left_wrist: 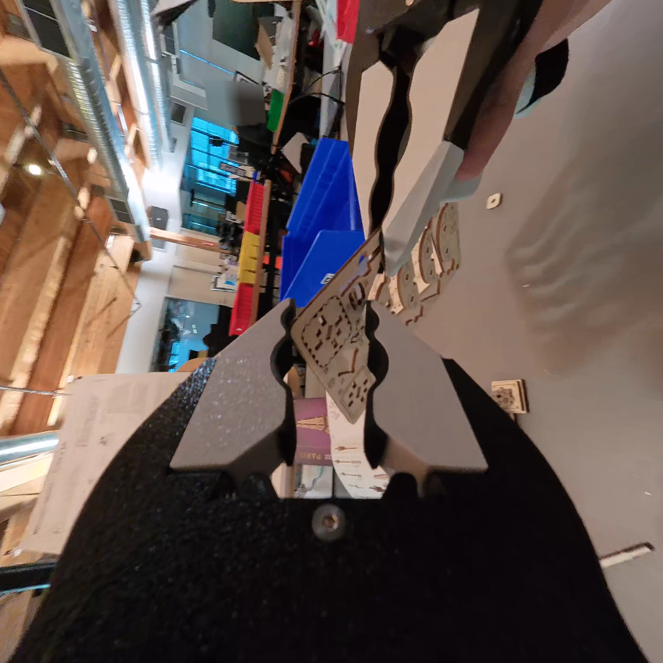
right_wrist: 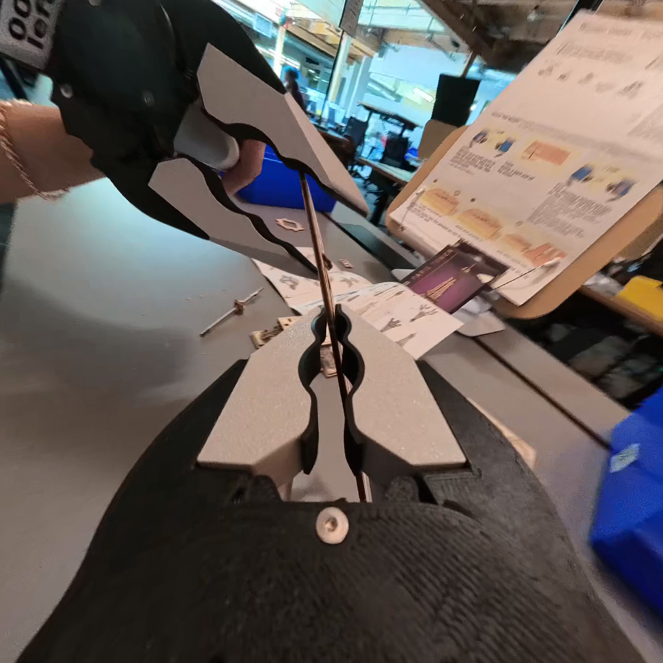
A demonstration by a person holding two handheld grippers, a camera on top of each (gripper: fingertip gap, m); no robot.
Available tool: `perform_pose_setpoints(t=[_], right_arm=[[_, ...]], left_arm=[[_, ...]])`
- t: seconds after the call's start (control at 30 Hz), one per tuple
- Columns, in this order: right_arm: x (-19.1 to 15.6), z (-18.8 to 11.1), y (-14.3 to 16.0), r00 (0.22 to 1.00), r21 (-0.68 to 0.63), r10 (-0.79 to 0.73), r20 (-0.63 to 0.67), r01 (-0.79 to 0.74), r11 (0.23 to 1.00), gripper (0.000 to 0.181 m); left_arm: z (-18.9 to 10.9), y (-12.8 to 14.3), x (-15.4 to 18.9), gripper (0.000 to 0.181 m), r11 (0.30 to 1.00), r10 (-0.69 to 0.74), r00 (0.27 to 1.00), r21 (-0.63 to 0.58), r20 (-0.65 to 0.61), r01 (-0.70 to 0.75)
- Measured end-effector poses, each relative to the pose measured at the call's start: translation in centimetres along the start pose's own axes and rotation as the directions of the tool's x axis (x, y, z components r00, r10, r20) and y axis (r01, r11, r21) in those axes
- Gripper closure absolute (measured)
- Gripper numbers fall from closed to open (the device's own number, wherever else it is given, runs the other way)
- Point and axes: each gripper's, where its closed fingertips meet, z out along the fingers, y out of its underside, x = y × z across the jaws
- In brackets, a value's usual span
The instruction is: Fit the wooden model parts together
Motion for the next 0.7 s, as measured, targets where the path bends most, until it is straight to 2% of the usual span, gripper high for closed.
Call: perform_pose_setpoints(t=[0.03,0.2,0.37,0.4,0.5,0.6,0.7], right_arm=[[-0.1,0.0,0.1,0.998,-0.001,0.054,0.021,-0.053,0.999,0.180],[-1.0,0.2,0.5,0.931,0.006,0.328,0.163,-0.333,0.943,0.181],[-1.2,0.4,0.9,0.894,0.012,0.398,0.205,-0.409,0.912,0.181],[-1.1,0.5,1.1,0.894,0.011,0.405,0.192,-0.415,0.910,0.181],[-1.3,0.8,1.7,0.887,-0.010,0.417,0.198,-0.423,0.906,0.181],[-1.2,0.9,2.2,0.863,-0.015,0.464,0.199,-0.470,0.882,0.181],[-1.1,1.2,2.7,0.824,-0.025,0.530,0.201,-0.537,0.843,0.181]], left_arm=[[0.0,0.1,-0.1,0.145,1.000,-0.016,1.000,0.000,-0.019,0.016],[0.2,-0.3,0.8,0.141,0.983,-0.174,0.960,0.012,-0.221,0.181],[0.0,0.0,1.1,0.140,0.940,-0.328,0.883,-0.028,-0.336,0.339],[0.1,0.2,1.2,0.139,0.928,-0.360,0.865,-0.043,-0.348,0.369],[0.4,1.0,1.3,0.152,0.914,-0.402,0.853,-0.084,-0.333,0.398],[0.9,1.5,1.7,0.151,0.893,-0.448,0.835,-0.116,-0.320,0.435],[1.6,2.1,1.9,0.145,0.903,-0.429,0.863,-0.150,-0.267,0.403]])
